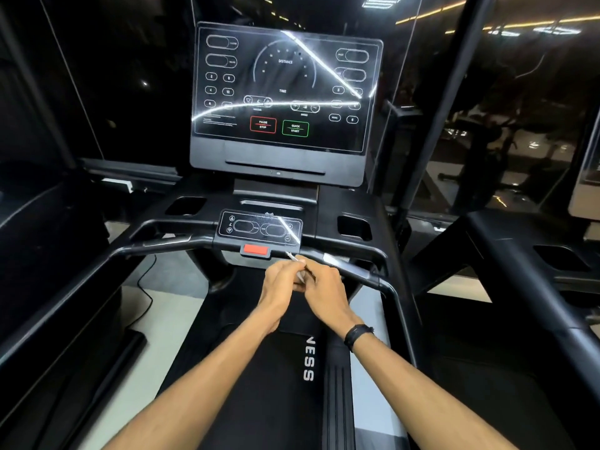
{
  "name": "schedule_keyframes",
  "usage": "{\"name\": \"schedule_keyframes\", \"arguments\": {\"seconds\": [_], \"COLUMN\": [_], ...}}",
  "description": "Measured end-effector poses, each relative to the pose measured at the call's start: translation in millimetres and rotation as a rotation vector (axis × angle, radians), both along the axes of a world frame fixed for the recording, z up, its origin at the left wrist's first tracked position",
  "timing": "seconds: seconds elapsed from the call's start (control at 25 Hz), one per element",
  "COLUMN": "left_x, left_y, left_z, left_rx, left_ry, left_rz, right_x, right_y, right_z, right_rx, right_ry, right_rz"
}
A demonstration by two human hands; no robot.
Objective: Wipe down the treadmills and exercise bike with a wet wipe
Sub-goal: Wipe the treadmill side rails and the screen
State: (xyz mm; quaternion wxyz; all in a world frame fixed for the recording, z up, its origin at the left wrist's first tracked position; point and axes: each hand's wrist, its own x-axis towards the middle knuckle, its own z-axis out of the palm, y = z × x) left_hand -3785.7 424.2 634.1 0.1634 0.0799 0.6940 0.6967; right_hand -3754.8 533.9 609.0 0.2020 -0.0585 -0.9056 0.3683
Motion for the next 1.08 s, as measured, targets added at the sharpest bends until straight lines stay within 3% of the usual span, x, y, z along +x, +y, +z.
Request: {"name": "schedule_keyframes", "arguments": {"seconds": [0.08, 0.2, 0.32, 0.4, 0.48, 0.56, 0.64, 0.8, 1.08], "left_x": [-24.4, -69.9, -110.7, -127.4, -136.4, -145.1, -154.2, -184.2, -246.7], "left_y": [8.7, 25.9, 37.8, 40.4, 39.8, 34.9, 24.8, -9.7, -65.3], "left_z": [-0.9, -12.1, -27.2, -36.3, -43.3, -52.3, -58.2, -65.6, -65.3], "left_rx": [-0.017, -0.090, -0.126, -0.130, -0.112, -0.126, -0.146, -0.193, -0.499], "left_ry": [0.017, 0.059, 0.068, 0.100, 0.122, 0.144, 0.196, 0.280, 0.486], "left_rz": [-0.002, 0.003, 0.040, 0.090, 0.114, 0.119, 0.159, 0.302, 0.453], "right_x": [-25.1, -68.4, -96.3, -110.0, -129.5, -146.2, -155.3, -177.9, -235.5], "right_y": [8.9, 28.6, 46.8, 56.1, 54.1, 36.9, 24.4, 3.2, -82.2], "right_z": [-9.2, -21.2, -30.5, -32.4, -42.1, -62.9, -81.0, -78.3, -76.4], "right_rx": [-0.081, -0.389, -0.486, -0.316, -0.081, 0.282, 0.548, 0.626, 0.754], "right_ry": [0.022, 0.065, 0.111, 0.182, 0.144, -0.063, -0.144, -0.167, -0.198], "right_rz": [0.031, 0.050, -0.153, -0.348, -0.228, -0.048, -0.097, -0.087, 0.064]}}
